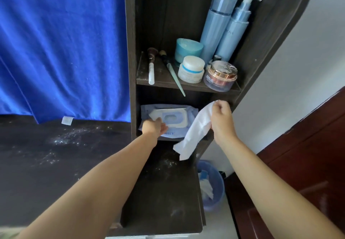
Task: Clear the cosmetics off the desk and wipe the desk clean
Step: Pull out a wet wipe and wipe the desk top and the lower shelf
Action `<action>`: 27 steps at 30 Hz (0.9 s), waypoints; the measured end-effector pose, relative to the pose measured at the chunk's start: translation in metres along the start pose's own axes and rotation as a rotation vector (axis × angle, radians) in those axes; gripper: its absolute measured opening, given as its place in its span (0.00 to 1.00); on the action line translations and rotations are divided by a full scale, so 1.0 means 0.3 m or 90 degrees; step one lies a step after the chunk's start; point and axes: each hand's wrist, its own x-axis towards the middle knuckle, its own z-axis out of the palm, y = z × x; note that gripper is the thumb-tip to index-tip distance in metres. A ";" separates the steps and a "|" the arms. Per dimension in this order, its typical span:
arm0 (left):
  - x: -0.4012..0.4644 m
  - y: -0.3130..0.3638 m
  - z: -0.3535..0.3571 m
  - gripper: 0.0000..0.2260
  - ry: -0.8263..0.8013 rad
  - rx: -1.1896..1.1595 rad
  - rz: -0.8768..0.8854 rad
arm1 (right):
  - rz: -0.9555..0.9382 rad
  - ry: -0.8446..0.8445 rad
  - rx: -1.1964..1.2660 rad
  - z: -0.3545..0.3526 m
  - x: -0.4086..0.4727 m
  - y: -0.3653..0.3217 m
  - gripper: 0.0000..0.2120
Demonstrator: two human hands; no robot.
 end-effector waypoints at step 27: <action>-0.295 -0.248 -1.042 0.11 0.083 0.589 0.204 | -0.049 -0.404 -0.575 0.734 -0.685 0.487 0.26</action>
